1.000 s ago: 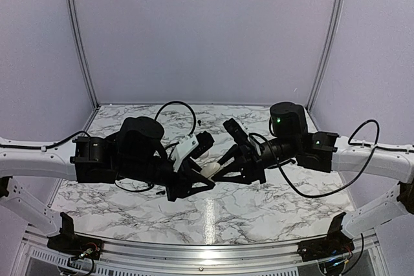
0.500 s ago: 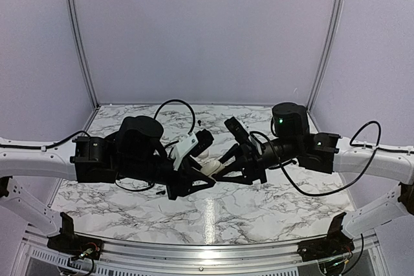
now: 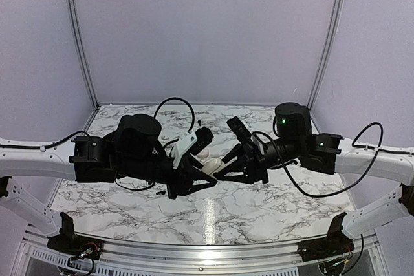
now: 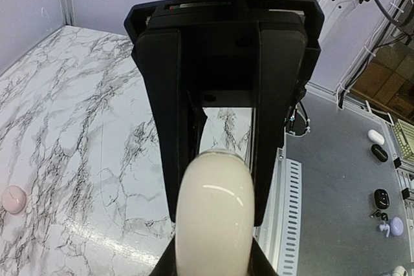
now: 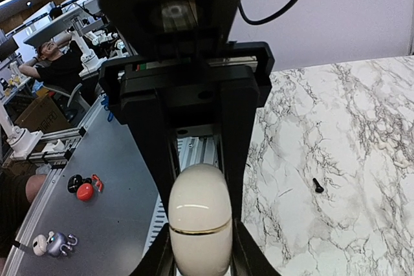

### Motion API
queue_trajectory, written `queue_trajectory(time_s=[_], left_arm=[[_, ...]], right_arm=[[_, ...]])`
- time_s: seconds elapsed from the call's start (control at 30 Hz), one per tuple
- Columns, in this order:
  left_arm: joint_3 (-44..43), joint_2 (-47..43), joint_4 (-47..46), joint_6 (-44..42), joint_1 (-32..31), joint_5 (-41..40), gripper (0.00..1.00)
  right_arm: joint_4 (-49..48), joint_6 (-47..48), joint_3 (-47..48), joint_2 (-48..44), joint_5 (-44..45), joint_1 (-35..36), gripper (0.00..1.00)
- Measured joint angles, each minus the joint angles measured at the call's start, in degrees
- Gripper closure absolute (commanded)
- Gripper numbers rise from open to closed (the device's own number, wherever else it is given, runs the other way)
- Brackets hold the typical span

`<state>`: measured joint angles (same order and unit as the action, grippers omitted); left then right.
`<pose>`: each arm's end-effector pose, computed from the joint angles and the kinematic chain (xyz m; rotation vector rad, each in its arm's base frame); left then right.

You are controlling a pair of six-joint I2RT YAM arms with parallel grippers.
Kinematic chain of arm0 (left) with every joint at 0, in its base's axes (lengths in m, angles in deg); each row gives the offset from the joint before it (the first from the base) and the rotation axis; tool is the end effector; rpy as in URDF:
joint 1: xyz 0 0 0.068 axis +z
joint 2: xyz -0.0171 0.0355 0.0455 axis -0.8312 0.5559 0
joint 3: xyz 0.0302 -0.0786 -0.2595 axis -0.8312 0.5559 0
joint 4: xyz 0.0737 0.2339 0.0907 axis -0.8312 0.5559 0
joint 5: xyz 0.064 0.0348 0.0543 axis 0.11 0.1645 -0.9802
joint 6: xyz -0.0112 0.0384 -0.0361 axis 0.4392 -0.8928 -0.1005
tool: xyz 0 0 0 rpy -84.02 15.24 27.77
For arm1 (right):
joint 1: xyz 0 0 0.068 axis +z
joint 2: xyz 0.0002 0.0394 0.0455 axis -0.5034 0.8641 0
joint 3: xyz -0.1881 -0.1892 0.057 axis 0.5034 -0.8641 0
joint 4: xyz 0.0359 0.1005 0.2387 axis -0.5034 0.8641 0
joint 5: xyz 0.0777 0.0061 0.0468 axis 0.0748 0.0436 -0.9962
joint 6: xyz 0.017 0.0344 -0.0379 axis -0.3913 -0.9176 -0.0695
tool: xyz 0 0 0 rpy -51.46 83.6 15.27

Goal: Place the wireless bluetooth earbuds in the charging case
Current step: Pass from the right arm to the left, then pass from the left arm to the right, then open the charging case at the center of the board.

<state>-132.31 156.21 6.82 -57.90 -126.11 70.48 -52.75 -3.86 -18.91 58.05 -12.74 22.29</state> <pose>0.1019 -0.2976 0.3221 1.1910 1.6762 -1.0587 0.1457 0.2344 0.3047 -1.4127 1.4935 1.4318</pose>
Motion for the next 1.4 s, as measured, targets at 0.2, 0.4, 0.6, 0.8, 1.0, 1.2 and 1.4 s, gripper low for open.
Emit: queue_trajectory(time_s=[0.2,0.4,0.6,0.8,1.0,1.2,1.4], left_arm=[[0.0,0.0,-0.9,0.6,0.0,0.8,0.91],[0.0,0.0,-1.2,0.9,0.0,1.0,0.46],[1.7,-1.2,-1.1,1.0,0.2,-0.5,0.31],[3.4,-4.9,-1.6,1.3,0.7,-1.5,0.28],[3.4,-6.0,-3.1,1.5,0.7,-2.4,0.32],[3.4,-5.1,-3.3,1.5,0.7,-4.5,0.35],[3.4,-4.9,-3.3,1.5,0.9,-6.3,0.39]], right_arm=[[0.0,-0.1,-0.2,-0.8,0.2,0.0,0.78],[0.0,-0.1,-0.2,-1.0,0.2,0.0,0.87],[-0.1,-0.1,-0.2,-1.6,0.5,0.0,0.91],[-0.4,-0.1,-0.9,-1.9,2.0,0.0,0.94],[-0.4,0.1,-1.0,-1.9,3.1,0.0,0.95],[-0.4,0.1,-1.0,-1.9,3.1,0.0,0.97],[-0.4,0.3,-1.0,-1.9,2.9,0.0,1.0]])
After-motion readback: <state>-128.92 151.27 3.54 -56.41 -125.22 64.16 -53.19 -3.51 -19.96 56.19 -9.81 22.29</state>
